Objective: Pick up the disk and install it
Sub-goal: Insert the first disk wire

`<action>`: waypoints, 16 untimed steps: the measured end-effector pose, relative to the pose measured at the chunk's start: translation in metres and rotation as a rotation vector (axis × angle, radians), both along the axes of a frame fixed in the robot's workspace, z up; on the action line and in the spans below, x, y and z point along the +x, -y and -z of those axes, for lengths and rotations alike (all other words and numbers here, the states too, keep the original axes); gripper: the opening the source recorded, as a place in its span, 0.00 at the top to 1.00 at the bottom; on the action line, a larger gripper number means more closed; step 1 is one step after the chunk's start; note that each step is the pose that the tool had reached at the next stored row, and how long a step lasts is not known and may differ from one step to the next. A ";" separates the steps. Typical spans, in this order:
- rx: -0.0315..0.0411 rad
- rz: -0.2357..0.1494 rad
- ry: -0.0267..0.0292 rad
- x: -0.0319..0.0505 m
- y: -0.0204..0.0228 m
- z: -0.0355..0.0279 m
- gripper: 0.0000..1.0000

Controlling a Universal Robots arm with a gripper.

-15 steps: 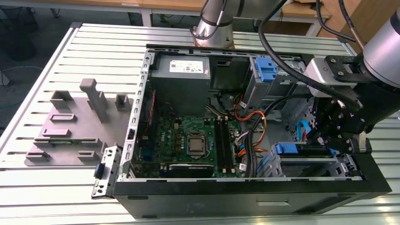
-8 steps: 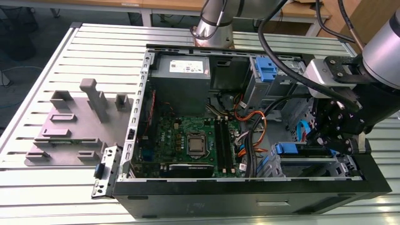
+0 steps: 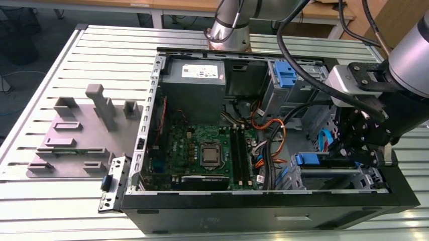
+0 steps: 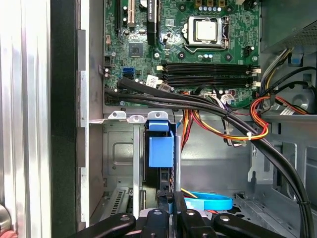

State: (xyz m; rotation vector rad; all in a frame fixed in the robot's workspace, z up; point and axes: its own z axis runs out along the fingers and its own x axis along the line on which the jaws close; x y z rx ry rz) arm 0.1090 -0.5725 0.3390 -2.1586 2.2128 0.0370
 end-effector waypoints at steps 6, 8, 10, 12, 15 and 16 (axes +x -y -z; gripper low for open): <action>0.0002 0.011 0.0000 0.0000 0.0002 0.0007 0.84; 0.0002 0.012 0.0000 0.0001 0.0002 0.0007 0.84; 0.0001 0.013 0.0000 0.0001 0.0002 0.0008 0.84; 0.0002 0.013 0.0000 0.0001 0.0002 0.0013 0.84; 0.0001 0.013 0.0000 0.0001 0.0002 0.0013 0.84; 0.0001 0.013 0.0000 0.0001 0.0002 0.0014 0.84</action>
